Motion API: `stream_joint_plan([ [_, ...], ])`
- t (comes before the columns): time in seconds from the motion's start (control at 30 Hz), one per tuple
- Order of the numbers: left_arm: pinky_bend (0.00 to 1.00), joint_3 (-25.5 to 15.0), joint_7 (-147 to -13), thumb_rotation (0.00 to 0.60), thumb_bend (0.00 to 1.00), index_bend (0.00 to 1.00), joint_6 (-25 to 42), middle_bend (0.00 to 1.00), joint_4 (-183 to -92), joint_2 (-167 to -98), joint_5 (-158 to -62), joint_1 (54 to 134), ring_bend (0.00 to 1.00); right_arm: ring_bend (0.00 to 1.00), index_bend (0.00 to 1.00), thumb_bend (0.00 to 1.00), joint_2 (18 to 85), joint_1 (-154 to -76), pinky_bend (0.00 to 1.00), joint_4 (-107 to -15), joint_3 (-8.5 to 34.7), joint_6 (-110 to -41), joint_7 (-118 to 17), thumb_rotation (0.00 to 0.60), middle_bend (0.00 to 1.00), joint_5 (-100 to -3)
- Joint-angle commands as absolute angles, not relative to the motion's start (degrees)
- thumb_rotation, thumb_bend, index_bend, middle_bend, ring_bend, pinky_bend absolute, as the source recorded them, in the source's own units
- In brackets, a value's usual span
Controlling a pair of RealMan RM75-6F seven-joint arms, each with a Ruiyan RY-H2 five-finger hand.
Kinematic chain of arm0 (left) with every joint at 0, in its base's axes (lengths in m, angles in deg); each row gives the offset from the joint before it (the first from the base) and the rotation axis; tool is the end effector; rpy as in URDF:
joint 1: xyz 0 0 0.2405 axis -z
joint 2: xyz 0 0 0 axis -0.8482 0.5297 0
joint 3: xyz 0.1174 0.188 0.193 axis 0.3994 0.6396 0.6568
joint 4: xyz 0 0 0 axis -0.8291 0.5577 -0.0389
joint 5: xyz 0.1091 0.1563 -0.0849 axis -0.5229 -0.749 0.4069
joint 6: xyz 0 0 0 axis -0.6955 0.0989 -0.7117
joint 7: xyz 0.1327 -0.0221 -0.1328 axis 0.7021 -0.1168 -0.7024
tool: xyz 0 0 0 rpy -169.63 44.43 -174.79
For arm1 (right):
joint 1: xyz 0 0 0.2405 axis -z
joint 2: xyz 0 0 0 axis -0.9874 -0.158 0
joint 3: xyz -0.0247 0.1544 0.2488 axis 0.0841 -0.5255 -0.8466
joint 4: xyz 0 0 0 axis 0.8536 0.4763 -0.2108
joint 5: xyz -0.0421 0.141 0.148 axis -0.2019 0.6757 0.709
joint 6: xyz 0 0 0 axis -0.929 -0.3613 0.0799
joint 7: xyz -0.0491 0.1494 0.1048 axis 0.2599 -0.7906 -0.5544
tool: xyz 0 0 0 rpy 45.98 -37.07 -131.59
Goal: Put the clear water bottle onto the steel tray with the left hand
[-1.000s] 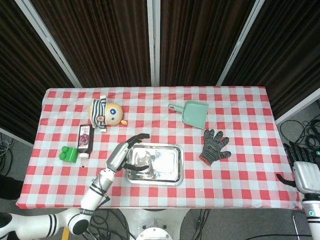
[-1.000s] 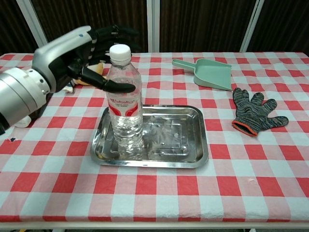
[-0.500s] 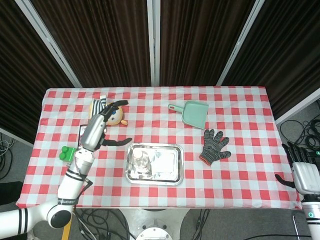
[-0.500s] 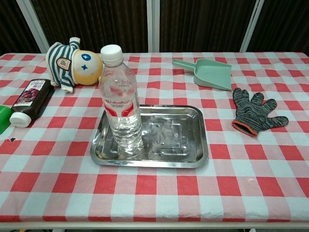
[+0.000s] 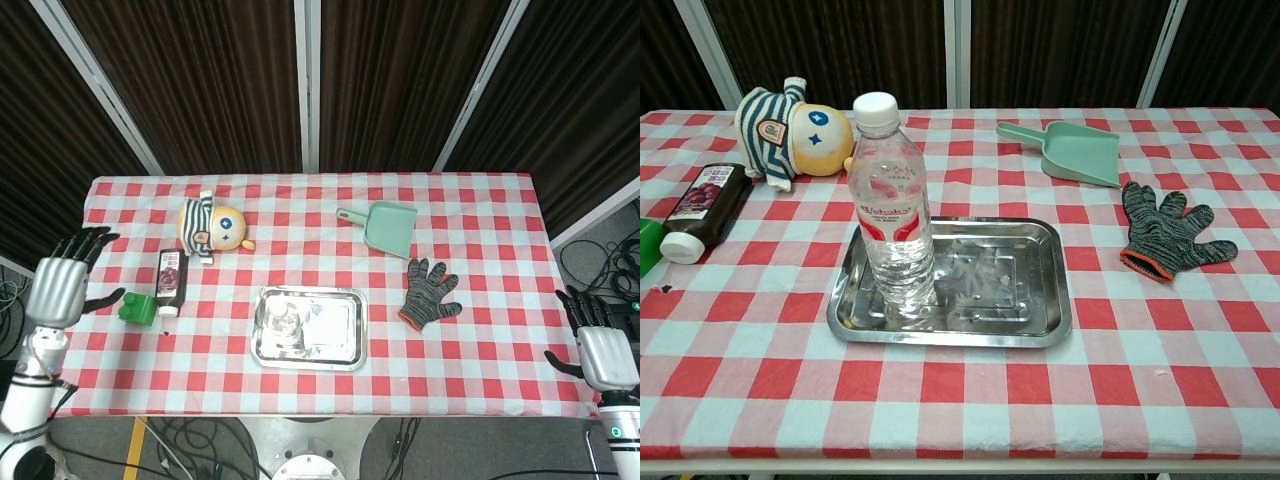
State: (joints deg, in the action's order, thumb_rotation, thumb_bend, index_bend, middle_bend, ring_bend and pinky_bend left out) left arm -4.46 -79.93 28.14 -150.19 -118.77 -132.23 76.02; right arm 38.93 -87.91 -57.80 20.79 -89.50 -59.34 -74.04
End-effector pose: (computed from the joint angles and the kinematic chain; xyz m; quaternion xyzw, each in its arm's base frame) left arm -0.2984 0.3224 0.1676 -0.6098 -0.3060 -0.4567 0.5709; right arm -0.4127 -0.2463 0.1572 0.6122 -0.4012 0.3380 0.5916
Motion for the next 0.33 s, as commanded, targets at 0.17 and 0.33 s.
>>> stream_joint_plan([
  [0.17, 0.23, 1.26, -80.02, 0.600, 0.09, 0.30, 30.94, 0.31, -149.49, -117.24, -133.34, 69.48, 0.20, 0.00, 0.00, 0.12, 38.95, -87.97, 0.00, -57.69, 21.09, -90.01, -59.79, 0.600, 0.00, -74.81],
  [0.33, 0.23, 2.07, -80.98, 0.600, 0.09, 0.30, 32.00, 0.31, -149.27, -117.17, -133.00, 67.20, 0.20, 0.00, 0.00, 0.12, 38.77, -87.82, 0.00, -58.04, 21.14, -90.62, -59.58, 0.600, 0.00, -75.09],
])
